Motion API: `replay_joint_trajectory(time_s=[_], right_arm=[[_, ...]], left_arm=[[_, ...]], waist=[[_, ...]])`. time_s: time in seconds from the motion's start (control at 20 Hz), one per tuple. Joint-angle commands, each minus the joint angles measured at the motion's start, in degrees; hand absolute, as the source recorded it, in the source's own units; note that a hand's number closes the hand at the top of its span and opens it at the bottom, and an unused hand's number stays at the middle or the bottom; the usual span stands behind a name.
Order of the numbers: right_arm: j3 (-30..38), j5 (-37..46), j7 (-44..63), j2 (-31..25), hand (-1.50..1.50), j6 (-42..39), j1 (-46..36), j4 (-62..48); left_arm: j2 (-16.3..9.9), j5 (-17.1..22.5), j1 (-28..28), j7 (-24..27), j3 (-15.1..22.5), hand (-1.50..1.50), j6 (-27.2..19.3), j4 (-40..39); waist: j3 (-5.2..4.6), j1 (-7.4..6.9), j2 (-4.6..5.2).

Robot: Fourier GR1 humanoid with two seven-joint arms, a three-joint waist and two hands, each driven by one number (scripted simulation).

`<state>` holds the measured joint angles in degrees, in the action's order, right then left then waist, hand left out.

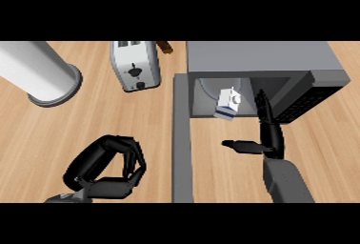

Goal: Pick up the milk, place it into the microwave and close the microwave

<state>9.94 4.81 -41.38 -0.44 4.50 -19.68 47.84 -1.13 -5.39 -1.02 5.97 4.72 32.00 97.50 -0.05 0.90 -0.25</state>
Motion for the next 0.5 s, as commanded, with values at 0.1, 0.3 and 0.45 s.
replay_joint_trajectory(time_s=[0.1,0.3,0.45], right_arm=[[-3.17,-0.57,5.46,-2.32,-1.5,-3.83,10.71,15.04],[-7.9,0.11,9.14,-0.2,-1.5,-3.56,23.4,32.61],[-8.33,-0.64,10.02,-2.34,-1.5,-5.94,28.67,37.97]], left_arm=[[-0.46,-8.69,-0.53,5.67,7.32,1.5,0.76,-9.4],[1.1,-7.16,-2.8,0.23,11.77,1.5,-0.8,-9.08],[1.11,-8.03,-3.05,4.52,18.16,1.5,-4.76,-14.88]], waist=[[-0.06,0.77,-0.02],[-0.09,1.18,-0.24],[-0.02,0.35,0.08]])
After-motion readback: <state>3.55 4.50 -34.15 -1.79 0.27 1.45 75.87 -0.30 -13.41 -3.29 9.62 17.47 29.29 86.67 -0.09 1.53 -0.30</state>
